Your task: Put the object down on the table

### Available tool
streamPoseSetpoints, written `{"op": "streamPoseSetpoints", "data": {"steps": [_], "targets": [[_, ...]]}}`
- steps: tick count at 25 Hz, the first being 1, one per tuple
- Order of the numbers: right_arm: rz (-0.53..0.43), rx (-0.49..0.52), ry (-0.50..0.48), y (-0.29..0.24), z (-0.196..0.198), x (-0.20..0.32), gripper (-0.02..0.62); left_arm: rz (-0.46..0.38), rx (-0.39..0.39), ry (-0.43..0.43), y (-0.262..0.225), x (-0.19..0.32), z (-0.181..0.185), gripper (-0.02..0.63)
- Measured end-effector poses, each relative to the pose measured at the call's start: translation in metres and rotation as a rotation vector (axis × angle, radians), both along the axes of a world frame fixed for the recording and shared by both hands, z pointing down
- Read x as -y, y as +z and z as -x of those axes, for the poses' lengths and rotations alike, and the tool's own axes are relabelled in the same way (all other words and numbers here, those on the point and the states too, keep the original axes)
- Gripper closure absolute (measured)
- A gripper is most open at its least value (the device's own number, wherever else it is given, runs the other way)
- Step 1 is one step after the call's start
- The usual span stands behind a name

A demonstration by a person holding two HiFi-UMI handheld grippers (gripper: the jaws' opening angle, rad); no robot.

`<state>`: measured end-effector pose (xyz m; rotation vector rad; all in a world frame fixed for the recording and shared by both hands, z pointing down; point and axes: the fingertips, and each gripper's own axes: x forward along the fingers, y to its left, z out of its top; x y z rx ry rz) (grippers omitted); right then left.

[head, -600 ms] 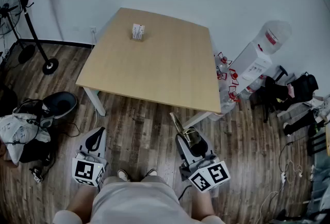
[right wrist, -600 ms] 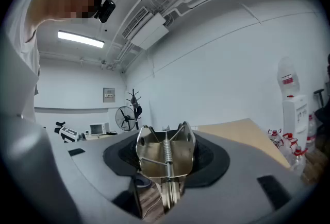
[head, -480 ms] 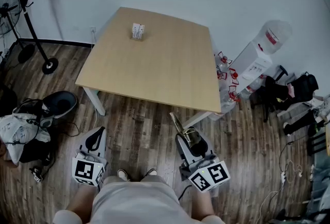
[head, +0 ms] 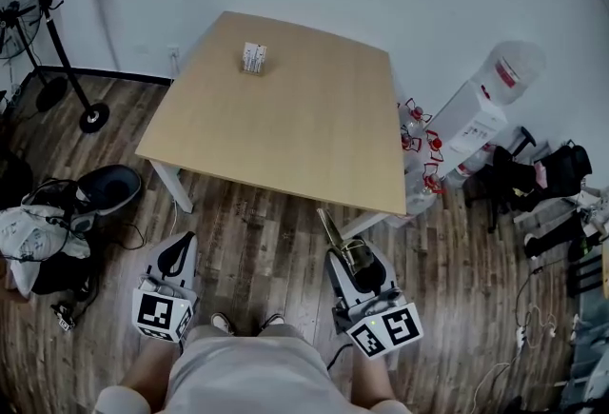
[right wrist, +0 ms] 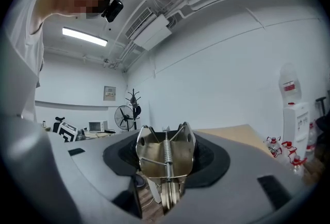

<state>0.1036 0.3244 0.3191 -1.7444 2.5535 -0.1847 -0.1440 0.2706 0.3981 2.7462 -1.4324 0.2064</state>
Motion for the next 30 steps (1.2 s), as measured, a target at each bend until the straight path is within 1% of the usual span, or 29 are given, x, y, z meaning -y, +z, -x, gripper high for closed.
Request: {"op": "streamPoseSetpoints", "data": {"steps": [9, 13, 15, 19, 23, 30], "targets": [[0.039, 0.038, -0.068, 0.025, -0.055, 0.014, 0.383, -0.01, 0.038, -0.072, -0.002, -0.003, -0.047, 0.6], [0.072, 0.05, -0.081, 0.036, -0.068, 0.025, 0.383, 0.009, 0.053, -0.084, 0.003, 0.005, -0.058, 0.6], [0.081, 0.048, -0.081, 0.04, -0.072, 0.036, 0.383, 0.015, 0.051, -0.085, 0.006, 0.017, -0.061, 0.6], [0.095, 0.036, -0.069, 0.047, -0.076, 0.066, 0.383, 0.026, 0.038, -0.06, 0.018, 0.056, -0.073, 0.6], [0.123, 0.027, -0.037, 0.055, -0.077, 0.111, 0.383, 0.028, 0.019, -0.006, 0.023, 0.11, -0.087, 0.6], [0.139, -0.014, 0.002, 0.04, -0.053, 0.212, 0.383, 0.029, -0.028, 0.062, 0.02, 0.219, -0.078, 0.6]]}}
